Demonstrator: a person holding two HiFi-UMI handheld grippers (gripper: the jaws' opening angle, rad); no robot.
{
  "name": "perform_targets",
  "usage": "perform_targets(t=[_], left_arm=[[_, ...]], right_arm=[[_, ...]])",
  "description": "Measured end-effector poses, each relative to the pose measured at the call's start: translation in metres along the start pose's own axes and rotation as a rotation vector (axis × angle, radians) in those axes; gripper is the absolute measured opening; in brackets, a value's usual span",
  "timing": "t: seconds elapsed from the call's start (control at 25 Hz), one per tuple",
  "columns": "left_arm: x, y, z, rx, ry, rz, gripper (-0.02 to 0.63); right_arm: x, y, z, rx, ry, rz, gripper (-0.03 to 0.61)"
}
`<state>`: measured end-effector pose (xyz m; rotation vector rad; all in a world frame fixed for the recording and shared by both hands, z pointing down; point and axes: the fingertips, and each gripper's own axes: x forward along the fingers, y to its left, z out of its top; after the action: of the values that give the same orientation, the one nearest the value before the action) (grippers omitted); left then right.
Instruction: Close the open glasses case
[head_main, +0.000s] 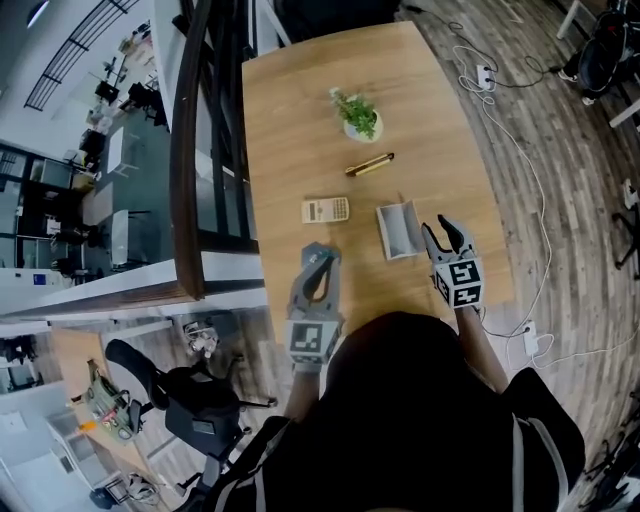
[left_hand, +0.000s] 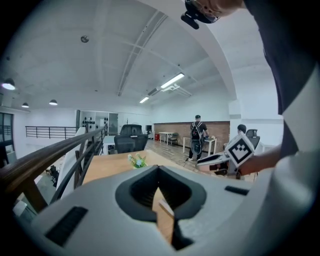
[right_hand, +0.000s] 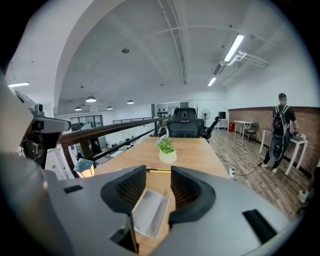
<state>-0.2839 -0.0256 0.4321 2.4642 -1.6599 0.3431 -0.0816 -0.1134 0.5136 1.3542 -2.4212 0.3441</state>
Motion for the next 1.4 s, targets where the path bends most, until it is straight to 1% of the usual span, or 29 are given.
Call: perform_targets(t=[0.08, 0.24, 0.36, 0.52, 0.64, 0.76, 0.84, 0.96, 1.2, 1.28, 1.32, 1.4], left_arm=[[-0.005, 0.002, 0.0, -0.025, 0.005, 0.018, -0.002], [-0.01, 0.008, -0.005, -0.042, 0.019, 0.033, -0.002], [-0.013, 0.011, -0.007, -0.034, 0.028, 0.033, -0.002], [-0.015, 0.013, -0.017, -0.008, 0.025, 0.021, -0.002], [-0.018, 0.013, -0.021, -0.015, 0.029, 0.016, -0.002], [-0.02, 0.01, -0.015, -0.044, 0.052, 0.021, -0.002], [-0.019, 0.011, -0.014, -0.049, 0.046, 0.022, -0.002], [-0.019, 0.012, -0.015, -0.039, 0.04, 0.02, -0.002], [-0.018, 0.021, -0.013, -0.047, 0.046, 0.043, -0.002], [-0.018, 0.023, -0.014, -0.031, 0.045, 0.044, -0.002], [-0.018, 0.024, -0.015, -0.022, 0.044, 0.043, -0.002], [-0.016, 0.023, -0.016, -0.02, 0.045, 0.043, -0.002]], right_arm=[[0.008, 0.0, -0.01, 0.018, 0.02, -0.001, 0.15], [0.027, -0.004, -0.028, 0.05, 0.057, -0.004, 0.149], [0.054, -0.012, -0.06, 0.145, 0.114, -0.013, 0.149], [0.093, -0.028, -0.108, 0.269, 0.22, -0.041, 0.149], [0.113, -0.03, -0.14, 0.366, 0.294, -0.04, 0.149], [0.122, -0.027, -0.161, 0.423, 0.356, -0.042, 0.149], [0.126, -0.024, -0.172, 0.441, 0.39, -0.039, 0.149], [0.13, -0.021, -0.183, 0.438, 0.416, -0.036, 0.149], [0.133, -0.021, -0.179, 0.43, 0.411, -0.027, 0.149], [0.133, -0.022, -0.178, 0.421, 0.411, -0.025, 0.145], [0.132, -0.023, -0.178, 0.417, 0.413, -0.026, 0.136], [0.131, -0.024, -0.179, 0.41, 0.42, -0.03, 0.074]])
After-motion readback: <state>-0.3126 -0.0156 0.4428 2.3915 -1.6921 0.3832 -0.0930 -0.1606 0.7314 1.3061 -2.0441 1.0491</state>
